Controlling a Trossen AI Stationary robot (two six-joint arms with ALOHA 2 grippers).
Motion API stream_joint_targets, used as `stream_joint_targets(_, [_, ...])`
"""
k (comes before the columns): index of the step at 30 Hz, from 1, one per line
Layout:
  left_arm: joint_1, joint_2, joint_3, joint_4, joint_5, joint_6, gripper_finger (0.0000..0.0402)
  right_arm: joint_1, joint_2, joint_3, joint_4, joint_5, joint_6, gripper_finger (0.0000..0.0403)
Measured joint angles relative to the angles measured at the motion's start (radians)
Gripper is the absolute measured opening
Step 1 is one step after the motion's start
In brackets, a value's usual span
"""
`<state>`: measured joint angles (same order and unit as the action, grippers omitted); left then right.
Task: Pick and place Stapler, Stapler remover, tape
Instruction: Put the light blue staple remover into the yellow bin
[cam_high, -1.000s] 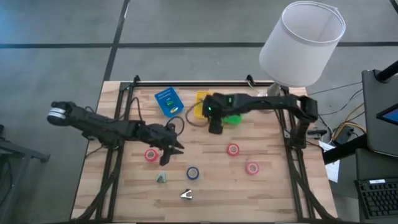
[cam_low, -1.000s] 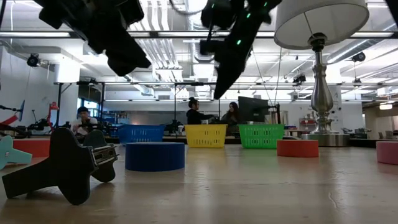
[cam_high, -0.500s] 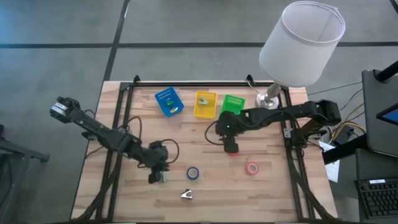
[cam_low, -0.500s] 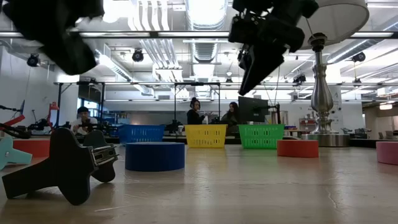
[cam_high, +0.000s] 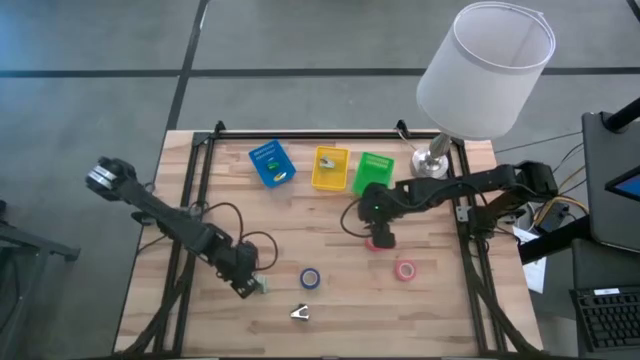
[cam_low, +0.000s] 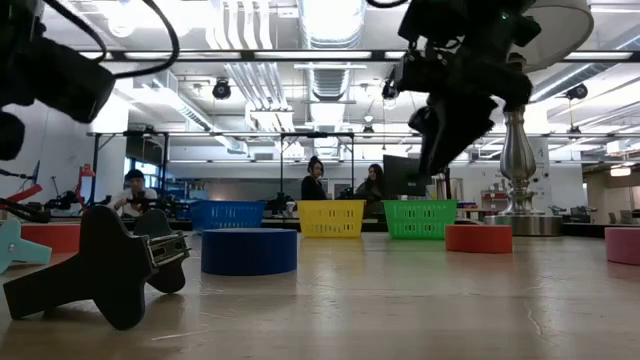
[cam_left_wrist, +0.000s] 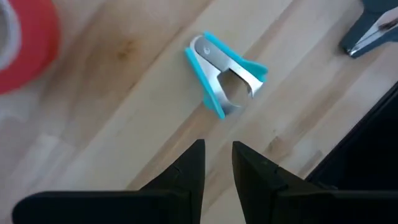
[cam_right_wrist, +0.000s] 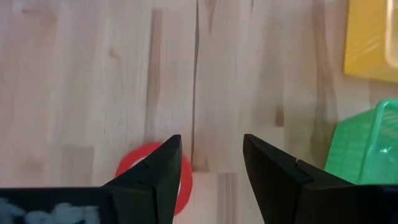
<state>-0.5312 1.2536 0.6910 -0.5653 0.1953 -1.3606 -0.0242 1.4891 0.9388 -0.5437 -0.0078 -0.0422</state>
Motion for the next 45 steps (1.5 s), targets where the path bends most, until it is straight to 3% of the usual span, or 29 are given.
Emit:
stream_joint_targets(11, [0.013,0.136,0.001,0.039,0.017,0.063,0.0083,0.0,-0.002,-0.015,-0.028,0.0,0.018,0.0169])
stream_joint_targets(23, [0.018,0.111,0.002,0.102,0.014,0.079,0.0083,0.0,-0.003,-0.014,-0.025,0.0,0.014,0.0169])
stream_joint_targets(33, [0.045,0.117,0.002,0.128,-0.056,0.136,0.0085,0.0,-0.003,-0.014,-0.023,0.0,0.012,0.0169])
stream_joint_targets(45, [0.045,0.117,-0.041,0.151,-0.046,0.143,0.0171,0.0,-0.003,-0.014,-0.023,0.0,0.006,0.0169])
